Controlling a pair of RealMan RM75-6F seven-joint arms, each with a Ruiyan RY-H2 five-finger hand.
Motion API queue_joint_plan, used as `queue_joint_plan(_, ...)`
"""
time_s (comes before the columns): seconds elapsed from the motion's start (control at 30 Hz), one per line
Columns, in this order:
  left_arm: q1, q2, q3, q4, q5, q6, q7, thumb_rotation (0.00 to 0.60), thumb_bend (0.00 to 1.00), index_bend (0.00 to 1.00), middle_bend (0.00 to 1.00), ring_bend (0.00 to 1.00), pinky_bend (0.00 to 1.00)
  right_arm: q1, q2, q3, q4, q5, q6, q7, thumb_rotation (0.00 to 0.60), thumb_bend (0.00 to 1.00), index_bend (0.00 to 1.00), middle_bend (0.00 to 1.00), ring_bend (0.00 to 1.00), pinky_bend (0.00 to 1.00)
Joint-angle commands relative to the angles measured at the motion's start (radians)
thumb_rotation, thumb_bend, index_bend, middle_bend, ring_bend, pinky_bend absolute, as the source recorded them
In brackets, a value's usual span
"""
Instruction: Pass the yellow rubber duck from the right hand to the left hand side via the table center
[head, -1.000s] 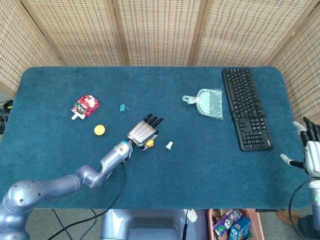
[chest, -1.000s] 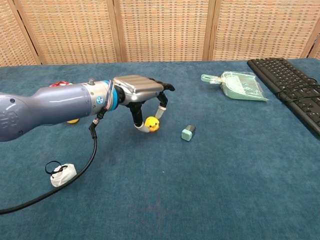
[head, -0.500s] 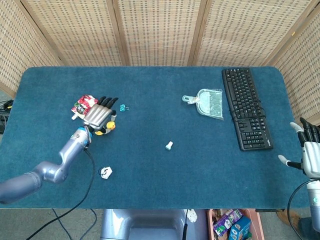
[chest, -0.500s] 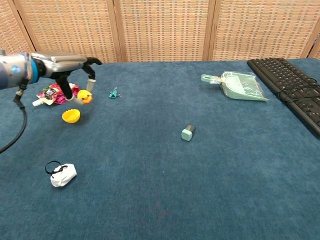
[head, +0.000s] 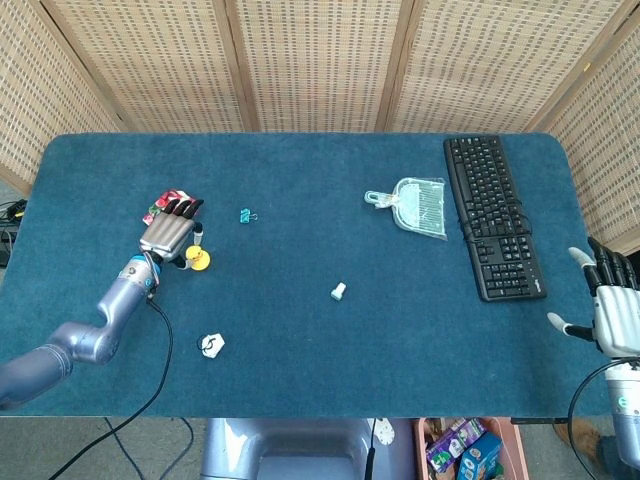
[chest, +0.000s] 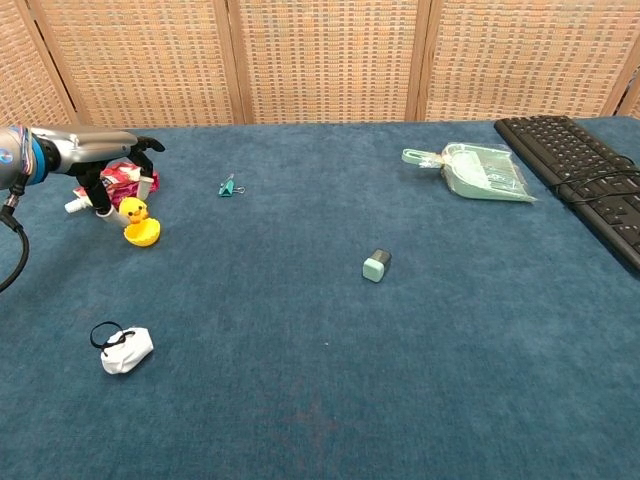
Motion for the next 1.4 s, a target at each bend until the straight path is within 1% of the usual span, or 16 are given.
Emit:
queue_joint_plan(0.03, -0.001, -0.010, 0.001, 0.016, -0.003, -0.010, -0.003, 0.600, 0.25, 0.57, 0.00, 0.00, 0.00, 0.000, 0.000, 0.002, 0.002, 0.002, -0.003, 0.002, 0.600, 0.00, 0.02, 0.00, 0.00, 0.00)
queue_joint_plan(0.33, 0.003, -0.013, 0.005, 0.021, 0.018, -0.010, -0.020, 0.600, 0.25, 0.57, 0.00, 0.00, 0.00, -0.001, 0.000, 0.005, 0.004, 0.003, -0.012, 0.006, 0.600, 0.00, 0.02, 0.00, 0.00, 0.00)
queue_joint_plan(0.6, 0.002, -0.023, 0.012, 0.030, 0.002, -0.022, 0.018, 0.600, 0.25, 0.57, 0.00, 0.00, 0.00, -0.002, 0.001, 0.007, 0.001, 0.004, -0.015, 0.004, 0.600, 0.00, 0.02, 0.00, 0.00, 0.00)
queue_joint_plan(0.63, 0.001, -0.023, 0.013, 0.031, 0.000, -0.025, 0.022, 0.600, 0.24, 0.56, 0.00, 0.00, 0.00, -0.002, 0.001, 0.007, 0.001, 0.003, -0.016, 0.004, 0.600, 0.00, 0.02, 0.00, 0.00, 0.00)
queue_joint_plan(0.77, -0.001, -0.018, 0.012, 0.021, -0.029, -0.037, 0.052, 0.600, 0.10, 0.37, 0.00, 0.00, 0.00, -0.004, 0.003, 0.009, 0.000, 0.003, -0.015, 0.008, 0.600, 0.00, 0.02, 0.00, 0.00, 0.00)
queue_joint_plan(0.8, 0.000, -0.015, 0.012, 0.015, -0.033, -0.037, 0.055, 0.600, 0.06, 0.34, 0.00, 0.00, 0.00, -0.004, 0.003, 0.010, 0.000, 0.003, -0.015, 0.009, 0.600, 0.00, 0.02, 0.00, 0.00, 0.00)
queue_joint_plan(0.87, 0.003, -0.006, 0.011, -0.001, -0.037, -0.031, 0.060, 0.600, 0.01, 0.29, 0.00, 0.00, 0.00, -0.005, 0.004, 0.010, 0.000, 0.002, -0.014, 0.011, 0.600, 0.00, 0.02, 0.00, 0.00, 0.00)
queue_joint_plan(0.93, 0.007, 0.005, 0.011, -0.020, -0.034, -0.019, 0.062, 0.600, 0.00, 0.23, 0.00, 0.00, 0.00, -0.005, 0.005, 0.010, -0.001, 0.001, -0.013, 0.012, 0.600, 0.00, 0.02, 0.00, 0.00, 0.00)
queue_joint_plan(1.03, 0.019, 0.037, 0.002, -0.071, -0.025, 0.015, 0.051, 0.600, 0.00, 0.14, 0.00, 0.00, 0.00, -0.007, 0.006, 0.010, -0.004, -0.003, -0.011, 0.014, 0.600, 0.00, 0.02, 0.00, 0.00, 0.00)
queue_joint_plan(1.1, 0.029, 0.066, -0.005, -0.113, -0.015, 0.046, 0.044, 0.600, 0.00, 0.06, 0.00, 0.00, 0.00, -0.008, 0.007, 0.010, -0.006, -0.005, -0.010, 0.015, 0.600, 0.00, 0.02, 0.00, 0.00, 0.00)
queue_joint_plan(1.17, 0.049, 0.111, -0.014, -0.182, -0.002, 0.095, 0.035, 0.600, 0.00, 0.01, 0.00, 0.00, 0.00, -0.009, 0.008, 0.010, -0.008, -0.008, -0.008, 0.016, 0.600, 0.00, 0.02, 0.00, 0.00, 0.00)
queue_joint_plan(1.23, 0.077, 0.160, -0.022, -0.260, 0.007, 0.150, 0.026, 0.600, 0.00, 0.00, 0.00, 0.00, 0.00, -0.011, 0.010, 0.010, -0.010, -0.009, -0.006, 0.018, 0.600, 0.00, 0.02, 0.00, 0.00, 0.00)
queue_joint_plan(1.3, 0.124, 0.226, -0.026, -0.364, 0.006, 0.230, 0.028, 0.600, 0.00, 0.00, 0.00, 0.00, 0.00, -0.013, 0.012, 0.010, -0.013, -0.011, -0.003, 0.019, 0.600, 0.00, 0.02, 0.00, 0.00, 0.00)
queue_joint_plan(1.33, 0.158, 0.264, -0.022, -0.426, 0.001, 0.280, 0.040, 0.600, 0.00, 0.00, 0.00, 0.00, 0.00, -0.014, 0.014, 0.010, -0.015, -0.012, 0.000, 0.019, 0.600, 0.00, 0.02, 0.00, 0.00, 0.00)
queue_joint_plan(1.4, 0.218, 0.310, -0.010, -0.508, -0.016, 0.386, 0.098, 0.600, 0.00, 0.00, 0.00, 0.00, 0.00, -0.017, 0.016, 0.010, -0.018, -0.014, 0.004, 0.018, 0.600, 0.00, 0.02, 0.00, 0.00, 0.00)
